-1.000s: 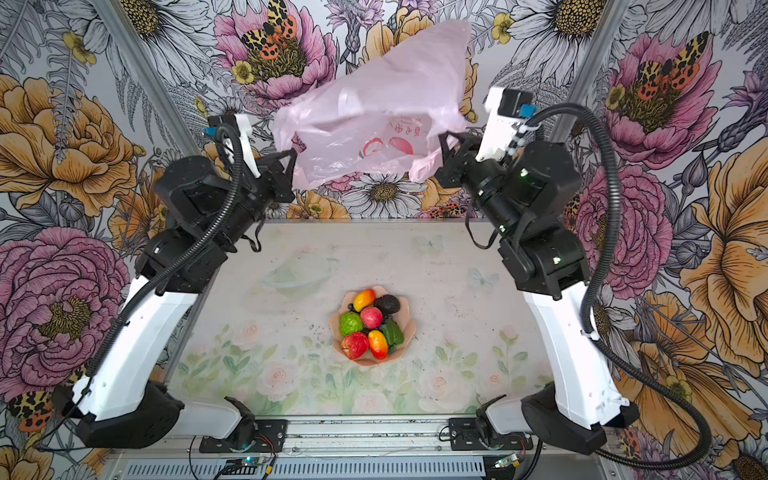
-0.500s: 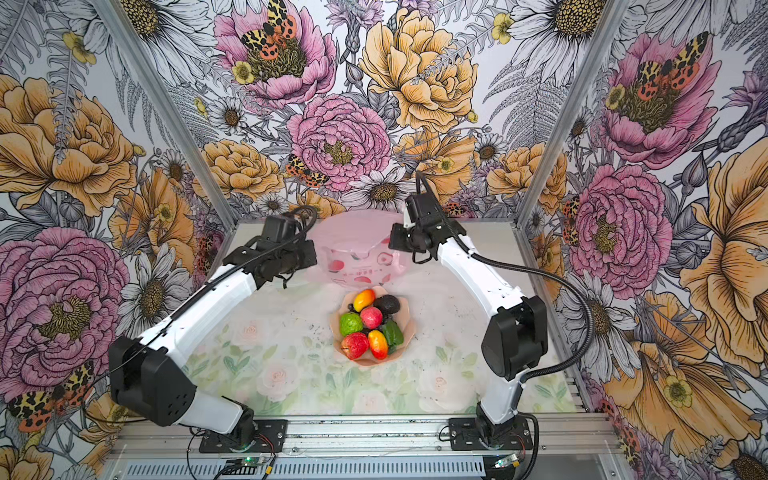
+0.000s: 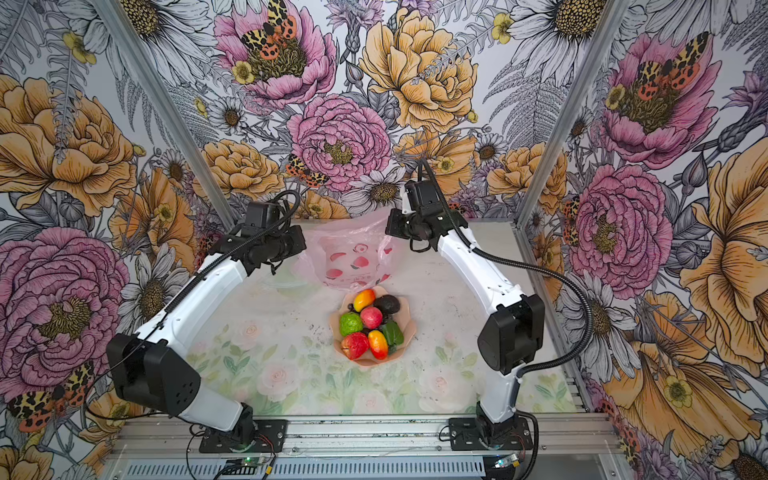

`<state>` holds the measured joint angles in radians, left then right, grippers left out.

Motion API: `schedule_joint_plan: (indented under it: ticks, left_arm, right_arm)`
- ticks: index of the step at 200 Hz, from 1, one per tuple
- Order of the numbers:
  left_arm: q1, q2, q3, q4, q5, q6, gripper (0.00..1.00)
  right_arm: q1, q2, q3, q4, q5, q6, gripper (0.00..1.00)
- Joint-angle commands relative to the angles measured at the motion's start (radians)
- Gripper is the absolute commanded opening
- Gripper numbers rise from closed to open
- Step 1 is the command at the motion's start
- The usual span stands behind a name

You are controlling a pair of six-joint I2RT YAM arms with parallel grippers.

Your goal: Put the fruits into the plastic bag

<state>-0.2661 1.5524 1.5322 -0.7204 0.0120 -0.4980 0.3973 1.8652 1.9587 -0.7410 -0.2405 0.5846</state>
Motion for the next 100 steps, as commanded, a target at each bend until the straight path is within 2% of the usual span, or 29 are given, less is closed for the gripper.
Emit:
schedule_joint_plan:
  ticks: [1,29,48,62,76,91,100]
  left_arm:
    - [-0.013,-0.042,0.209,0.028,-0.030,0.025,0.00]
    - [-0.067,-0.084,0.462,0.040,-0.160,0.113,0.00]
    - [-0.144,-0.127,0.551,0.066,-0.271,0.226,0.00]
    - [-0.229,-0.180,0.518,0.124,-0.364,0.336,0.00]
    - [-0.290,-0.239,0.389,0.182,-0.444,0.392,0.00]
    - [-0.292,-0.312,0.122,0.241,-0.494,0.387,0.00]
    - [-0.255,-0.323,-0.033,0.236,-0.490,0.340,0.00]
  right_arm:
    - [0.001,-0.012,0.289,0.048,0.016,-0.014,0.00]
    - [0.063,0.007,0.694,0.049,0.131,-0.129,0.00]
    - [0.086,-0.025,0.782,0.049,0.196,-0.171,0.00]
    - [0.095,-0.091,0.687,0.054,0.238,-0.198,0.00]
    - [0.096,-0.156,0.453,0.078,0.250,-0.195,0.00]
    - [0.094,-0.170,0.178,0.089,0.237,-0.133,0.00]
    - [0.086,-0.137,0.038,0.089,0.162,-0.072,0.00]
